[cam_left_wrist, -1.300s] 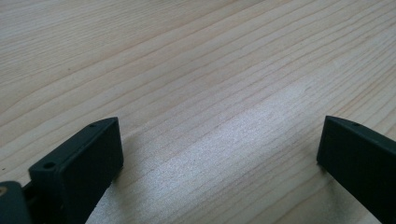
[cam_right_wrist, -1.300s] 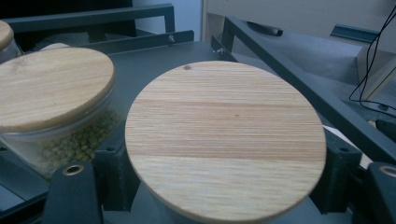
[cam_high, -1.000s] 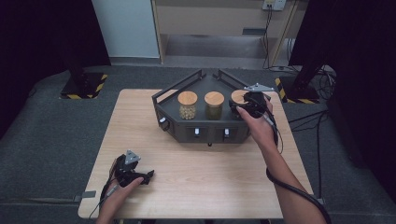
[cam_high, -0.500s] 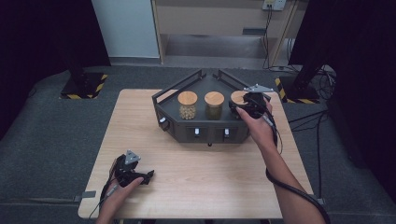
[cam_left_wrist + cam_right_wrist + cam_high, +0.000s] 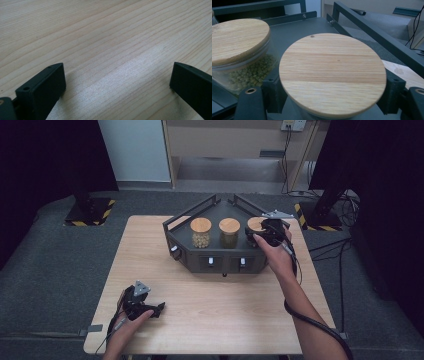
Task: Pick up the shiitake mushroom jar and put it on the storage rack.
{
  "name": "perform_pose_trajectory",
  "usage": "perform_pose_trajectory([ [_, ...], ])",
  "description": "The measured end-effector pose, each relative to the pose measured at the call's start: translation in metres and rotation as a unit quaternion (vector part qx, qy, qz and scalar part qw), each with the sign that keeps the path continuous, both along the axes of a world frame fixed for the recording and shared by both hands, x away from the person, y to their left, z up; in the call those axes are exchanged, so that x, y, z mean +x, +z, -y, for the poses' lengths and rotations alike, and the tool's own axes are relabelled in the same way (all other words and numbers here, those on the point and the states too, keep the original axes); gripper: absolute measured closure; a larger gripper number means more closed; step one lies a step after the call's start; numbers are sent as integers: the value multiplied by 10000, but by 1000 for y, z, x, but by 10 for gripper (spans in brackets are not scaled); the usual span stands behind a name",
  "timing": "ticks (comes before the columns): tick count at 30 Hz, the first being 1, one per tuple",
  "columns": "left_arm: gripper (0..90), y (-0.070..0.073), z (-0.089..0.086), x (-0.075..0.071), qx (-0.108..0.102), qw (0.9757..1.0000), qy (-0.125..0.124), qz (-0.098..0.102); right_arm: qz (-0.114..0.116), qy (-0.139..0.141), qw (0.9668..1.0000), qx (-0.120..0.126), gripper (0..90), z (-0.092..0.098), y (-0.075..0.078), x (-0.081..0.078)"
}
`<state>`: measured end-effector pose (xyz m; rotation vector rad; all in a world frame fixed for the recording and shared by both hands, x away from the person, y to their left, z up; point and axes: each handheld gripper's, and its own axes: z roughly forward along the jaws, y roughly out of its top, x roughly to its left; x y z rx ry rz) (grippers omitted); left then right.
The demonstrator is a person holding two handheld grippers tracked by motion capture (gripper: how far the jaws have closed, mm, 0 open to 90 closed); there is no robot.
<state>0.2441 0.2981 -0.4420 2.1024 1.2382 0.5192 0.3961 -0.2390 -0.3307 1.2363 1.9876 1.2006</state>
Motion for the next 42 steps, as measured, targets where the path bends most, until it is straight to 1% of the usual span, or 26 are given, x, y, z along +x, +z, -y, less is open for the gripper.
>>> perform_pose_trajectory([
  [8,0,0,0,0,1,10000,0,1,14,9,10000,7,252,0,-1,0],
  [9,0,0,0,0,1,10000,0,1,28,10,10000,-3,241,0,-1,-1],
  [12,0,0,0,0,1,10000,-1,0,98,57,9999,66,164,3,0,-4],
  [13,0,0,0,0,1,10000,-1,0,98,57,9999,66,164,3,0,-4],
  [14,0,0,0,0,1,10000,-1,0,137,40,9999,42,123,3,1,-7],
  [16,0,0,0,0,1,10000,-1,1,166,8,9999,39,108,4,2,-9],
  [17,0,0,0,0,1,10000,0,1,208,-10,9997,112,93,7,3,-12],
  [20,0,0,0,0,1,10000,0,1,294,57,9995,100,73,11,3,-19],
  [21,0,0,0,0,2,10000,-2,0,294,57,9995,100,73,11,3,-19],
  [27,0,0,0,0,1,10000,-1,1,387,147,9991,133,36,17,3,-32],
  [31,0,0,0,0,1,10000,-1,1,395,171,9990,93,27,18,3,-39],
  [37,0,0,0,0,1,10000,0,2,410,146,9990,87,18,23,0,-48],
  [42,0,0,0,0,-1,10000,1,2,429,154,9989,142,15,27,0,-55],
])
